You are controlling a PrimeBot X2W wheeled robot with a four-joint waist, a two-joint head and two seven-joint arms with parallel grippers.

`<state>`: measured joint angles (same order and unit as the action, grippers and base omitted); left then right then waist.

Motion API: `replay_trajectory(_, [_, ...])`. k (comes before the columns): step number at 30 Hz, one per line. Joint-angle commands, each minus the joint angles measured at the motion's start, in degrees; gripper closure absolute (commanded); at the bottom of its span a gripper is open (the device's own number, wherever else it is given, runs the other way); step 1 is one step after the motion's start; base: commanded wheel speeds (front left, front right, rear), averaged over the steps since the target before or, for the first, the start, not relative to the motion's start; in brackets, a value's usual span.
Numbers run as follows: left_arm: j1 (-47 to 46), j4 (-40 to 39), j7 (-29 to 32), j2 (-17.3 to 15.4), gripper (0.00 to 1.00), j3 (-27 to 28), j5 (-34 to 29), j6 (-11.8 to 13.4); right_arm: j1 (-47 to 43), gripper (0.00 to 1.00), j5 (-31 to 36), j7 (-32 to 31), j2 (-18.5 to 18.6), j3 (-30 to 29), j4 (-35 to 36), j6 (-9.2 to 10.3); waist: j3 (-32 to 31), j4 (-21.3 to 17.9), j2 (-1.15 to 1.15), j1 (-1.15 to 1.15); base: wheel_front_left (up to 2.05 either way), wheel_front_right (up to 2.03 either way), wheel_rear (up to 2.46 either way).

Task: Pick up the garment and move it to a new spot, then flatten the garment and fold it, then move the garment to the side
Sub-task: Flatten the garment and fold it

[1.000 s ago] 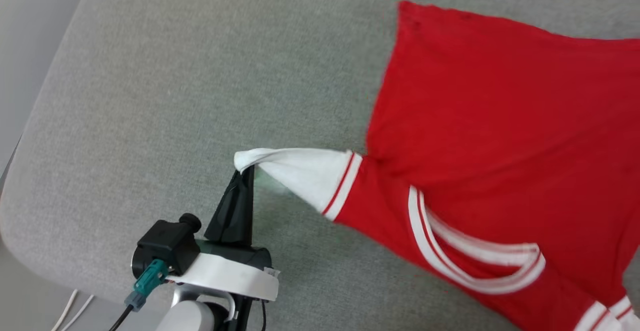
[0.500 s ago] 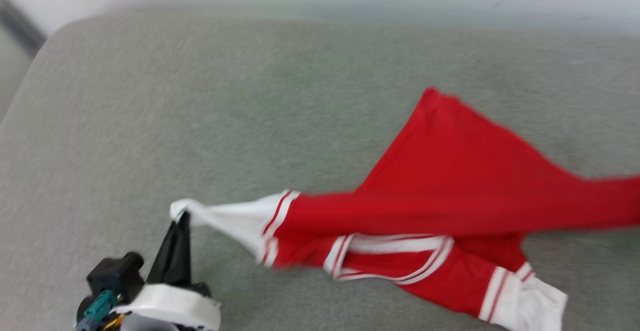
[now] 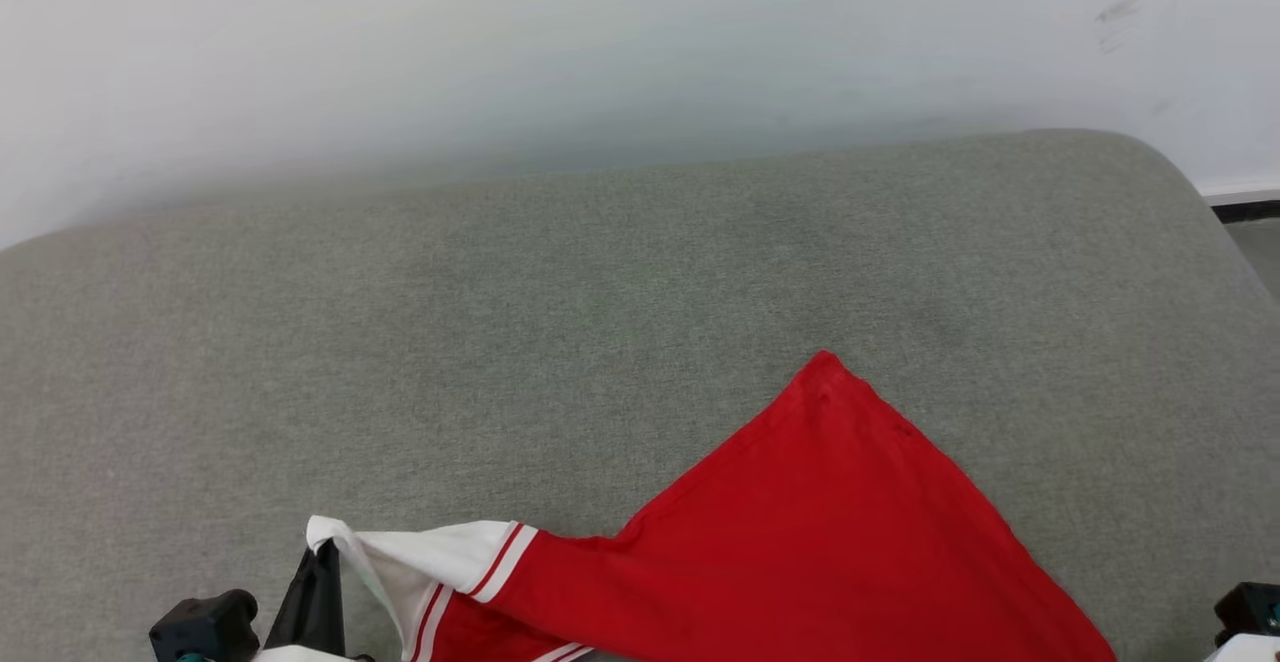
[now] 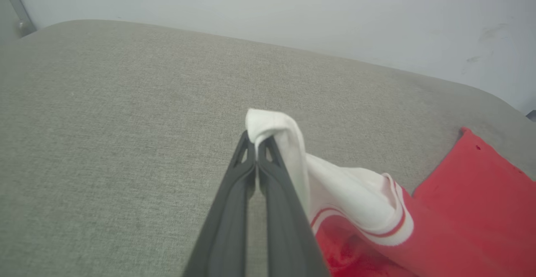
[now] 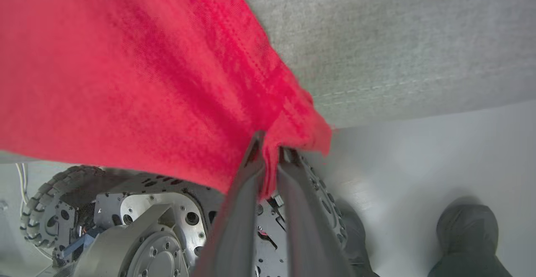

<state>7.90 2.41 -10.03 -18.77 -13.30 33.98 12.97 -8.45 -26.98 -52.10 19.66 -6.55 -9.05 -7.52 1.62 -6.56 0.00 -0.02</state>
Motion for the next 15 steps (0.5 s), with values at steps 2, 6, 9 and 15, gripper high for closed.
replay_trajectory(2, [0.4, -0.4, 0.2, -0.2, 1.00, -0.1, -0.1, 0.3, -0.4, 0.00, -0.4, 1.9, -1.3, -1.4, 2.0, 0.06, -0.2, -0.5, 0.00, 0.02, 0.00, 0.00, 0.00])
replay_trajectory(6, [0.2, -1.3, 0.8, -0.5, 1.00, -0.4, -0.4, 0.7, 0.8, 0.00, 0.5, 10.8, -2.9, -4.4, 5.9, 0.05, 0.0, -0.4, 0.00, 0.02, 0.00, 0.00, 0.00])
replay_trajectory(9, [-0.5, -2.2, 1.2, -0.7, 1.00, -0.6, -0.6, 0.8, 2.9, 0.00, 0.4, 21.0, -3.8, -6.0, 6.9, 0.05, 0.4, -0.1, 0.00, 0.02, 0.00, 0.00, 0.00])
replay_trajectory(15, [-2.7, -4.0, 1.4, -0.3, 1.00, -1.3, -1.2, 1.3, 10.4, 0.00, -0.8, 35.4, -4.6, -4.3, 3.8, 0.05, 2.2, 1.1, 0.00, 0.02, 0.00, 0.00, 0.00])
